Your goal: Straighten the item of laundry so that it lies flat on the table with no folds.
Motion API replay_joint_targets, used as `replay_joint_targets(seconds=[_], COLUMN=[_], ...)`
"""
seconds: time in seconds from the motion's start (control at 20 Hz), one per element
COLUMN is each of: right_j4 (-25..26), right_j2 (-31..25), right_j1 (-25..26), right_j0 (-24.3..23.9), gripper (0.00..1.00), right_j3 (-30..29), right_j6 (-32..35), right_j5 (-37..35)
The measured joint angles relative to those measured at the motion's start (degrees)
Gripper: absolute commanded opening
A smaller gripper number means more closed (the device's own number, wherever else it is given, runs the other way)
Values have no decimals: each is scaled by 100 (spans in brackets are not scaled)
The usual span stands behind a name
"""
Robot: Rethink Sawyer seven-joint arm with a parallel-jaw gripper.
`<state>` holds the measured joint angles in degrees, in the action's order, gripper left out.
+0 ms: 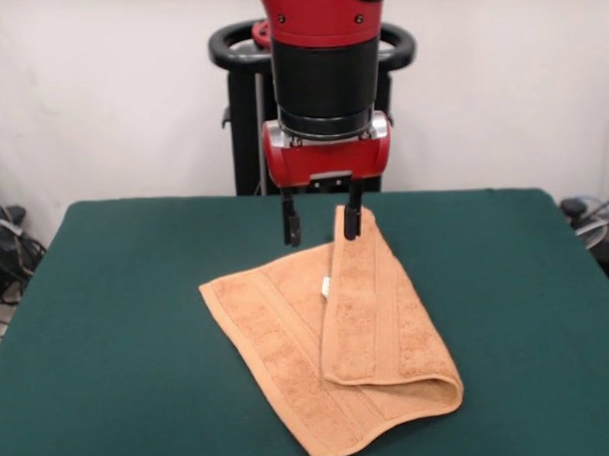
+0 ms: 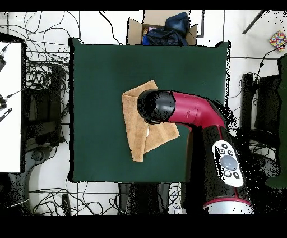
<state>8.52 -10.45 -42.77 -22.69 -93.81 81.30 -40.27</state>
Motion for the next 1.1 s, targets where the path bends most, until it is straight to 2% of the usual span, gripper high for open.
replay_joint_targets(seconds=[0.55, 1.1], right_j4=[1, 0], right_j2=[1, -2], right_j1=[61, 686], right_j0=[2, 117], gripper=[100, 100], right_j3=[30, 565], right_j6=[0, 0], right_j5=[-1, 0])
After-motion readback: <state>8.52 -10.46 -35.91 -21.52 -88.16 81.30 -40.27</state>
